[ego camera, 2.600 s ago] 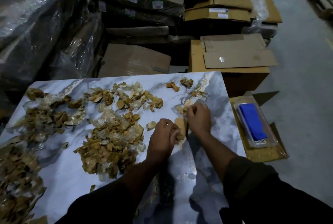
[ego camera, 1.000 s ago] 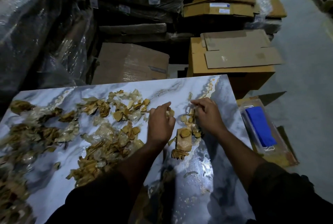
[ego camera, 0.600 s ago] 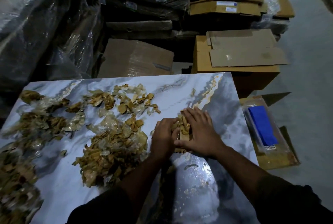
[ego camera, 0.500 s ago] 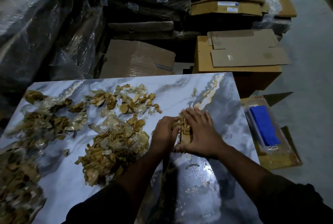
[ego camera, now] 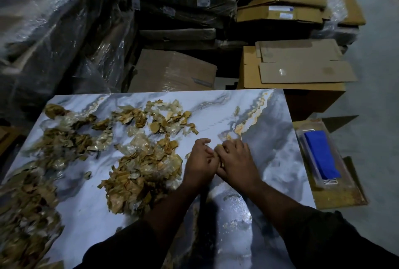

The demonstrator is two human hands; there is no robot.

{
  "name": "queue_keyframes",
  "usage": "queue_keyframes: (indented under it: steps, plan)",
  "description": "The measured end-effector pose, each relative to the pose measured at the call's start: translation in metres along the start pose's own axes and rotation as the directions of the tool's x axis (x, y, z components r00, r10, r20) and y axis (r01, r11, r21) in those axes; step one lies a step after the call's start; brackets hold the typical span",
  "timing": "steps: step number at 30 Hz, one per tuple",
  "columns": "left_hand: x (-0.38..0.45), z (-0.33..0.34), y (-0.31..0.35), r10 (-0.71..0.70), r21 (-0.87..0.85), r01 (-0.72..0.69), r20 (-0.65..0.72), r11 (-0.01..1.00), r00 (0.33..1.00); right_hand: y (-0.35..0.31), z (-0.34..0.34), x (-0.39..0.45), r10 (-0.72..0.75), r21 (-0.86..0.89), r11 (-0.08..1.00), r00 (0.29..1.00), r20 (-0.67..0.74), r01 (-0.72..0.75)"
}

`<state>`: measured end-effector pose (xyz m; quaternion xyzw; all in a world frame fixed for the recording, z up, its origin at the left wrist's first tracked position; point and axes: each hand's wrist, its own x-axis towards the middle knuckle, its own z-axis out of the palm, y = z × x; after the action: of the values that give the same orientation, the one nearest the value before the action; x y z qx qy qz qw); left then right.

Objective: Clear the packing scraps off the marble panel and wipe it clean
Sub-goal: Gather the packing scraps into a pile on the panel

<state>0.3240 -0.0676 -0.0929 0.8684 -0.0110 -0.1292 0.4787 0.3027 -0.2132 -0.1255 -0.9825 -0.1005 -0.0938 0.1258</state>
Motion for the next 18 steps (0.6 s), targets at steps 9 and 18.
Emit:
queue_keyframes:
  steps: [9,18]
  plan:
    - [-0.027,-0.014,0.016,0.063,-0.037,-0.071,-0.202,0.997,0.977,-0.007,-0.007,0.015,0.218,0.177,0.957,0.973,0.076,-0.228]
    - [-0.052,-0.094,0.01,0.232,0.108,-0.207,-0.557,0.972,0.797,-0.074,-0.046,0.058,0.466,0.818,0.339,0.838,0.282,-0.464]
